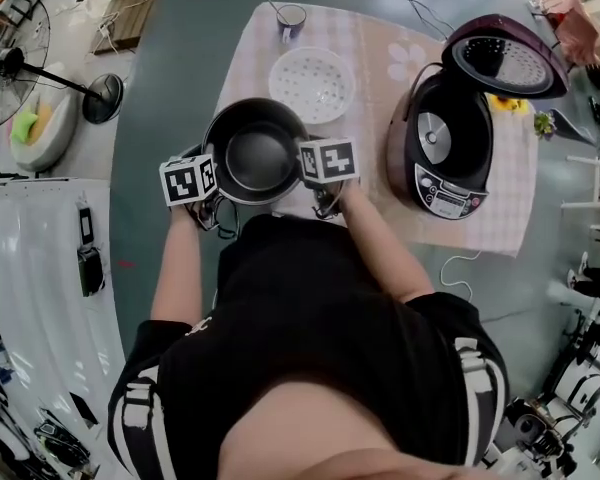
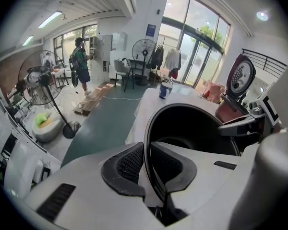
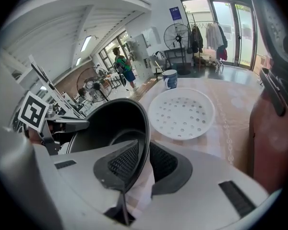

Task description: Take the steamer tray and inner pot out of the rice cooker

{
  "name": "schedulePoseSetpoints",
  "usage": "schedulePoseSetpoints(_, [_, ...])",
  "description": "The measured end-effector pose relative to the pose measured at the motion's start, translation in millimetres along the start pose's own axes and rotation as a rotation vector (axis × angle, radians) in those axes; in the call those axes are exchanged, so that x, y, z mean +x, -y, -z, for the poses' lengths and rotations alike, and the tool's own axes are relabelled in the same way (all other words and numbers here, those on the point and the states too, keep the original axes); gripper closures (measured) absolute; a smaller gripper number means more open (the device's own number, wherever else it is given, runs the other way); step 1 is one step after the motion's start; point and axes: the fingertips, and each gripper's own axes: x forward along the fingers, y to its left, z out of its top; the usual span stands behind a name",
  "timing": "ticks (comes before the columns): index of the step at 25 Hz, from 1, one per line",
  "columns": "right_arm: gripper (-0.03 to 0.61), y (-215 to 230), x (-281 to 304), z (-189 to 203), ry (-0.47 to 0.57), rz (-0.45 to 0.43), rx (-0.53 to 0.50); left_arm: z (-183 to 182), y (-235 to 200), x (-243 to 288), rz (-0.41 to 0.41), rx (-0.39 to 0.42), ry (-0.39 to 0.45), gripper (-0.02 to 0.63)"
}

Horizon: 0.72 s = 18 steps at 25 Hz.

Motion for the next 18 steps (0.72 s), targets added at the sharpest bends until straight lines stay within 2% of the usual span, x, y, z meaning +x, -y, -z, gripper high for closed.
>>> schedulePoseSetpoints(3, [0.525, 2, -10, -8, 0.033, 0.007, 0.011, -12, -1, -8, -0.035, 0.030, 0.047, 0.581])
schedulePoseSetpoints(6, [0.525, 3, -31, -30, 0.129, 0.002, 0.011, -40, 7, -22, -0.046, 0.073, 0.138, 0.580])
schedulePoseSetpoints(9, [0.525, 8, -63, -68, 0.298, 0.012, -0.027, -82, 27, -42, -0.038, 0.139, 0.272, 0.580])
schedulePoseSetpoints(13, [0.525, 26, -124, -115, 0.560, 0.073, -0.068, -138, 68, -74, -0.021, 0.215, 0.472, 0.580])
schedulePoseSetpoints(18, [0.525, 50, -220, -140, 0.877, 0.159, -0.075, -188, 138, -108, 0.039, 0.304, 0.663, 0.581])
